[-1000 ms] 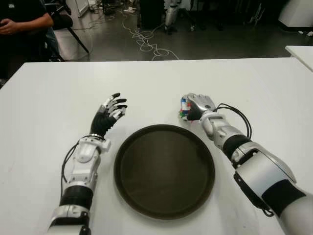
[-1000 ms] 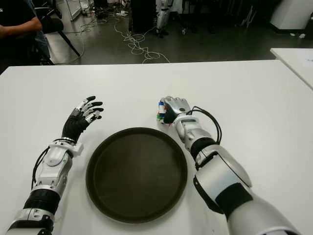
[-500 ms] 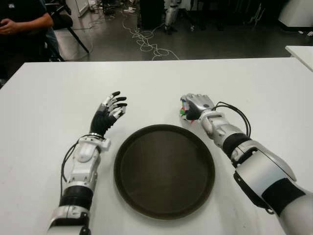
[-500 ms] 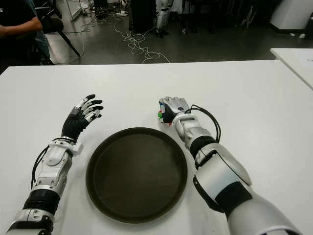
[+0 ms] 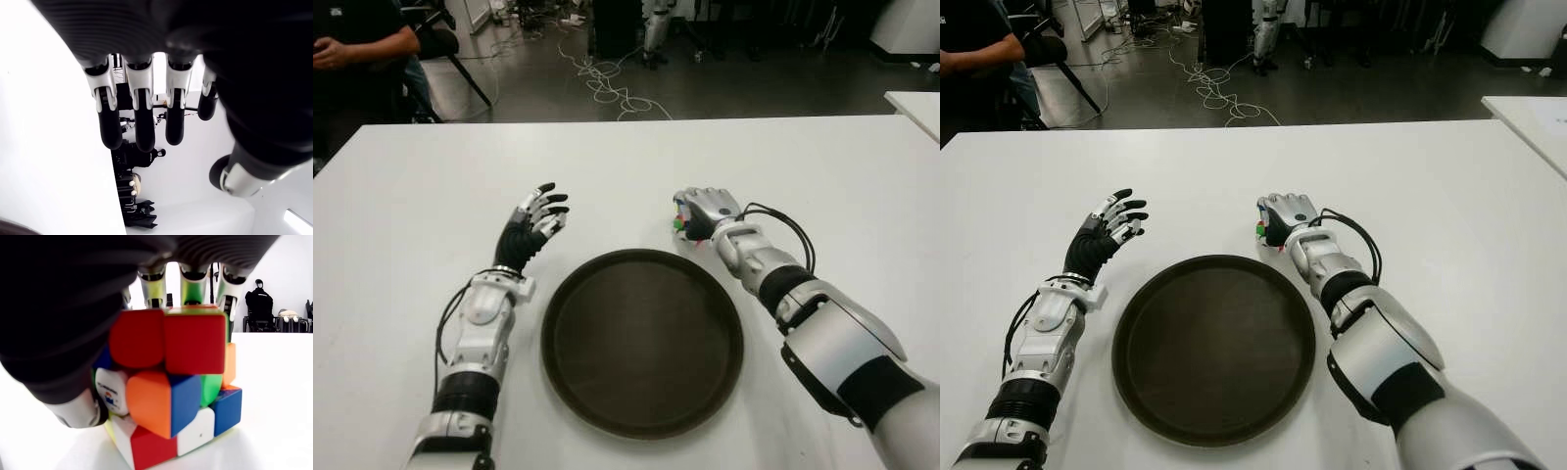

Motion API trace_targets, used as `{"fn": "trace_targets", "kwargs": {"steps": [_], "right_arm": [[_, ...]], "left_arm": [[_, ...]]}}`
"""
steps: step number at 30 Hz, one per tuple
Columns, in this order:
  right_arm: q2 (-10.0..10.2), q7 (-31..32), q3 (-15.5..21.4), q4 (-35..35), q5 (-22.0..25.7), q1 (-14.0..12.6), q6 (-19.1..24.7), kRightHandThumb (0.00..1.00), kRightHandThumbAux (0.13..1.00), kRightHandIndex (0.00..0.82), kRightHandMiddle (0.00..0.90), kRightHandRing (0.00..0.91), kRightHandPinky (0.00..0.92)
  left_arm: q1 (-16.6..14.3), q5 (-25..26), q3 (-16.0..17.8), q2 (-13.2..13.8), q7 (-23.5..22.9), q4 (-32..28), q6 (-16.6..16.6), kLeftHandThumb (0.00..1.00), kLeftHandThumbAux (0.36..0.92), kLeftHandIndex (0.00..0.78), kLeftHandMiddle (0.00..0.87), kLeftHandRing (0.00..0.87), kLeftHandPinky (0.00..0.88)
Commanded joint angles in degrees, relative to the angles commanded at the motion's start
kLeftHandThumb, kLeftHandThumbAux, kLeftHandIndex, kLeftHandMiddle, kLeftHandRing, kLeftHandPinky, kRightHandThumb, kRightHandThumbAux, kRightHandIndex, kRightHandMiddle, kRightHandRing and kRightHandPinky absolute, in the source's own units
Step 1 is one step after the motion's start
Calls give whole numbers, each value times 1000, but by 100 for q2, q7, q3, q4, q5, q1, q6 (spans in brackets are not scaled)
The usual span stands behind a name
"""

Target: Pick up the Rubik's Cube and put it in the plate

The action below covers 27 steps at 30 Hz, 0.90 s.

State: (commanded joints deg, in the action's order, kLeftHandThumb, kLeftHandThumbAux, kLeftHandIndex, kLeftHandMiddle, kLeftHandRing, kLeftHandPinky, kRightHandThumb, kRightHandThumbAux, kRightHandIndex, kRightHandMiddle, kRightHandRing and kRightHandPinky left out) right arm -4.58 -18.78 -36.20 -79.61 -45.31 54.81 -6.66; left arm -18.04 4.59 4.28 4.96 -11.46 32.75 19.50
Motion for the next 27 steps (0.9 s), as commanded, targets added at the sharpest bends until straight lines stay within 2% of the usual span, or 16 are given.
{"fn": "trace_targets", "kwargs": {"steps": [13,21,27], "right_arm": [[-6,15,54,3,17,50,-6,683,738,421,617,613,587],[112,110,117,112,80,433,-92,685,736,424,633,628,606],[80,83,148,227,130,552,-311,687,735,425,642,641,621]], "left_arm": [[-55,-32,0,28,-9,82,-13,306,655,138,233,240,278],[-109,6,26,15,-31,160,2,324,658,138,228,234,281],[-116,3,34,10,-18,188,50,296,659,140,220,230,288]]}}
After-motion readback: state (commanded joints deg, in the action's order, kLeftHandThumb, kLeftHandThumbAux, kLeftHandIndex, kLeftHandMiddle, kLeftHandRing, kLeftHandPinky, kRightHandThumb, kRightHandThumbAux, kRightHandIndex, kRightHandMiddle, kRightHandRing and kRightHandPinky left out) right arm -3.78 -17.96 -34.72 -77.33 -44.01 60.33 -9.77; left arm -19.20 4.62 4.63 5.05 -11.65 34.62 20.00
